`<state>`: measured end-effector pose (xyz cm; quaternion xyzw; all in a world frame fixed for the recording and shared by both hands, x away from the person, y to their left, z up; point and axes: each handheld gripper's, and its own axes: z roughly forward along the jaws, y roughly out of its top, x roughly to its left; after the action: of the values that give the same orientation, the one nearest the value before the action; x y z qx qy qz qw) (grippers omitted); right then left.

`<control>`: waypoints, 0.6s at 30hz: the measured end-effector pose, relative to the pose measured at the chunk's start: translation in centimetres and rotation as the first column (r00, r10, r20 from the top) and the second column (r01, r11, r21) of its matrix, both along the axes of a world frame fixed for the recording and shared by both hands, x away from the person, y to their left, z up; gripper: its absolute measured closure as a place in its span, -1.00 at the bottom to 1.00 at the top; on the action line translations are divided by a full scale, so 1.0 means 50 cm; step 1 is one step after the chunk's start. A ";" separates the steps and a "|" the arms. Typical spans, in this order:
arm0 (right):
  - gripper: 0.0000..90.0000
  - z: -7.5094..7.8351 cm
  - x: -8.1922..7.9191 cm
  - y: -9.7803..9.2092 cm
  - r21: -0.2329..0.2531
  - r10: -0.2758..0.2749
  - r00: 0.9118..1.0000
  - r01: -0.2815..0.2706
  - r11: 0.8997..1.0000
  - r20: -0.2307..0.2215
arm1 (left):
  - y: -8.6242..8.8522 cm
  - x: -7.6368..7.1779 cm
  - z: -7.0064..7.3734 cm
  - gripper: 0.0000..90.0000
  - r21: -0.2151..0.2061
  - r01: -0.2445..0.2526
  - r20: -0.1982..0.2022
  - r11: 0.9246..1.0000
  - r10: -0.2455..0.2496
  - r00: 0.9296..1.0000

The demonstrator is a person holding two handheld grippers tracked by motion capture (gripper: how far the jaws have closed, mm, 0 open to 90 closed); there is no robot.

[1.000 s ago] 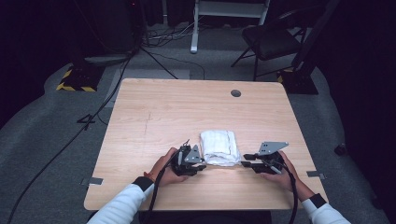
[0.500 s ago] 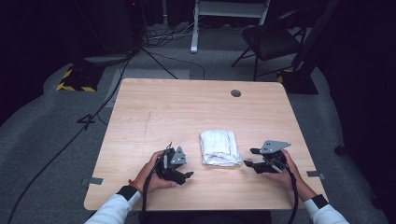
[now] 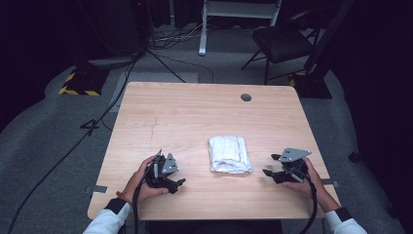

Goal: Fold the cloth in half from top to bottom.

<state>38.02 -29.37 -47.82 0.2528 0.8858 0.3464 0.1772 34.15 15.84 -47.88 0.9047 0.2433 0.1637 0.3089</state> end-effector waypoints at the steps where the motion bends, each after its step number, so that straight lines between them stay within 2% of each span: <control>1: -0.34 0.000 -0.001 -0.006 0.001 -0.007 1.000 0.007 1.000 0.002 | 0.005 -0.001 0.001 -0.54 0.008 -0.003 0.006 1.000 0.003 1.000; 7: -0.36 0.001 -0.008 -0.041 0.001 -0.052 0.999 0.052 0.999 0.004 | 0.037 -0.006 0.001 -0.54 0.004 -0.041 0.027 0.999 0.041 0.999; 9: -0.36 0.000 -0.011 -0.053 0.008 -0.070 0.998 0.070 0.998 0.000 | 0.047 -0.008 0.002 -0.55 0.016 -0.051 0.039 0.999 0.051 0.998; 18: -0.38 -0.010 -0.023 -0.117 0.037 -0.160 0.987 0.160 0.986 -0.017 | 0.094 -0.011 -0.005 -0.55 0.020 -0.105 0.048 0.994 0.104 0.993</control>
<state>36.87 -35.22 -48.30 0.3290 0.8572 0.3459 0.1933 33.58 20.53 -48.13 0.8901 0.2812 0.2037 0.2953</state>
